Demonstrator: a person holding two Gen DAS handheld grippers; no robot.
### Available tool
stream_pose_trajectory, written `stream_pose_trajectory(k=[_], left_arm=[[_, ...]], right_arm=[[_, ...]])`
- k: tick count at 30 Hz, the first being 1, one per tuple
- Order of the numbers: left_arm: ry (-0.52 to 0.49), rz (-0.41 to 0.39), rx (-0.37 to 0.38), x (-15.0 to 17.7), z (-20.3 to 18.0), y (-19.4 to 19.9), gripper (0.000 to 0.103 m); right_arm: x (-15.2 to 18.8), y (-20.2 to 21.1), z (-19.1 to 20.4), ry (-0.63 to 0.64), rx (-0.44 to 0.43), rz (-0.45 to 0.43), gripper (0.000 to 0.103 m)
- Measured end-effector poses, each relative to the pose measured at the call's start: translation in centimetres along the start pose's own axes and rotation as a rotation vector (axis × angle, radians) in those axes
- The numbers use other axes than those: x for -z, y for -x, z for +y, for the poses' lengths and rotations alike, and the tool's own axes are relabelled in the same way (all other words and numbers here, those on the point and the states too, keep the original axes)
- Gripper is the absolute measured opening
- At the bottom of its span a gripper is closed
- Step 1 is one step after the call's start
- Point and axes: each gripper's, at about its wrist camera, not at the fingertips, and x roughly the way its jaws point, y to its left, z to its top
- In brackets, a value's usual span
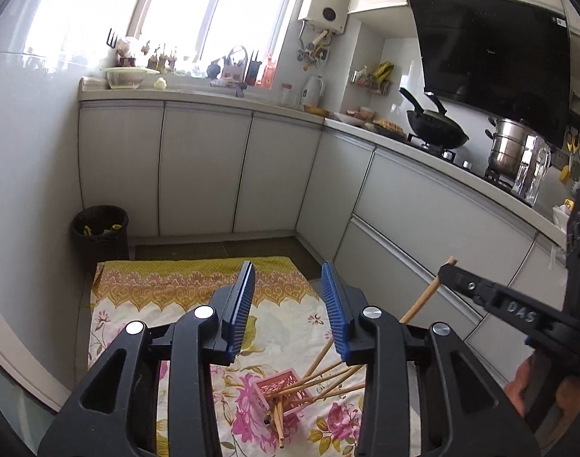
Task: Organize utensils
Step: 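Open both grippers to drop the chopsticks into the basket, then move both grippers to the last wooden chopstick and the black chopstick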
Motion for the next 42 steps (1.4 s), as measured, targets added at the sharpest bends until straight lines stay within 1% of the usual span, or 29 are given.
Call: stream_pose_trajectory(k=[1,2,3,6,9,10,11,13,15,17,18,19,21,22,24,25,27,30,32,36,38,40,42], left_arm=[[0.003,-0.019,-0.01,-0.2,0.2,0.8,0.04],[0.009,-0.035,-0.013,-0.3,0.5,1.6,0.044],[0.016,-0.046,-0.011,-0.4,0.6,2.2,0.045],[0.029,-0.066,-0.021,-0.5,1.3,3.3,0.045],[0.038,-0.068,-0.03,-0.4,1.6,3.6,0.045],[0.045,-0.066,-0.033,-0.3,1.8,3.5,0.045],[0.052,-0.064,-0.039,-0.1,2.0,3.6,0.045],[0.065,-0.064,-0.045,0.0,2.3,3.8,0.045],[0.069,-0.065,-0.048,0.0,2.4,4.3,0.045],[0.07,-0.075,-0.05,-0.1,2.3,4.9,0.048],[0.073,-0.081,-0.047,-0.2,2.1,5.3,0.051],[0.072,-0.086,-0.042,-0.2,1.9,5.8,0.051],[0.051,-0.088,-0.037,-0.1,1.1,6.5,0.055],[0.04,-0.09,-0.036,0.0,0.6,6.9,0.055],[0.023,-0.097,-0.03,0.2,-0.3,7.8,0.065],[0.012,-0.101,-0.03,0.3,-0.9,8.2,0.068],[-0.008,-0.118,-0.037,0.6,-1.9,9.3,0.08],[-0.023,-0.136,-0.044,1.1,-3.3,10.8,0.091],[-0.03,-0.137,-0.044,1.6,-4.1,11.7,0.096],[-0.086,-0.112,-0.053,3.1,-5.8,12.8,0.096],[-0.114,-0.072,-0.047,4.2,-6.5,12.8,0.096],[-0.14,-0.025,-0.029,5.4,-7.3,12.6,0.096],[-0.183,0.044,0.003,6.6,-8.2,11.9,0.096]], right_arm=[[0.2,-0.1,0.3,0.003,-0.002,-0.001,0.008],[0.3,-0.4,0.6,0.007,-0.002,-0.003,0.008],[0.5,-0.7,0.9,0.011,-0.004,-0.003,0.008],[1.0,-1.7,1.5,0.015,-0.009,0.003,0.008],[1.9,-2.9,2.3,0.033,-0.006,-0.003,0.009],[2.3,-3.4,2.3,0.035,-0.005,-0.006,0.011],[2.6,-3.9,2.4,0.04,0.001,-0.006,0.016],[3.2,-4.3,2.2,0.041,0.002,-0.005,0.055],[3.6,-3.6,1.9,0.036,0.008,-0.04,0.072],[3.5,-2.2,1.9,0.043,0.038,-0.095,0.083],[3.4,-1.3,1.7,0.042,0.061,-0.124,0.092],[3.2,-0.4,1.5,0.034,0.08,-0.152,0.095],[2.9,1.6,1.2,0.026,0.13,-0.201,0.096],[2.6,2.4,0.9,0.034,0.159,-0.208,0.096],[2.4,3.7,0.6,0.053,0.193,-0.204,0.096],[2.3,4.4,0.4,0.061,0.213,-0.201,0.096],[2.7,6.0,-0.1,0.067,0.237,-0.205,0.096],[3.5,8.3,-1.1,0.074,0.268,-0.212,0.096],[4.1,9.5,-1.7,0.074,0.282,-0.206,0.096],[5.9,12.0,-3.3,0.075,0.311,-0.199,0.096],[7.1,13.1,-3.9,0.074,0.327,-0.195,0.096],[8.4,14.0,-4.9,0.065,0.324,-0.173,0.096],[10.1,14.8,-6.0,0.047,0.324,-0.142,0.096]])
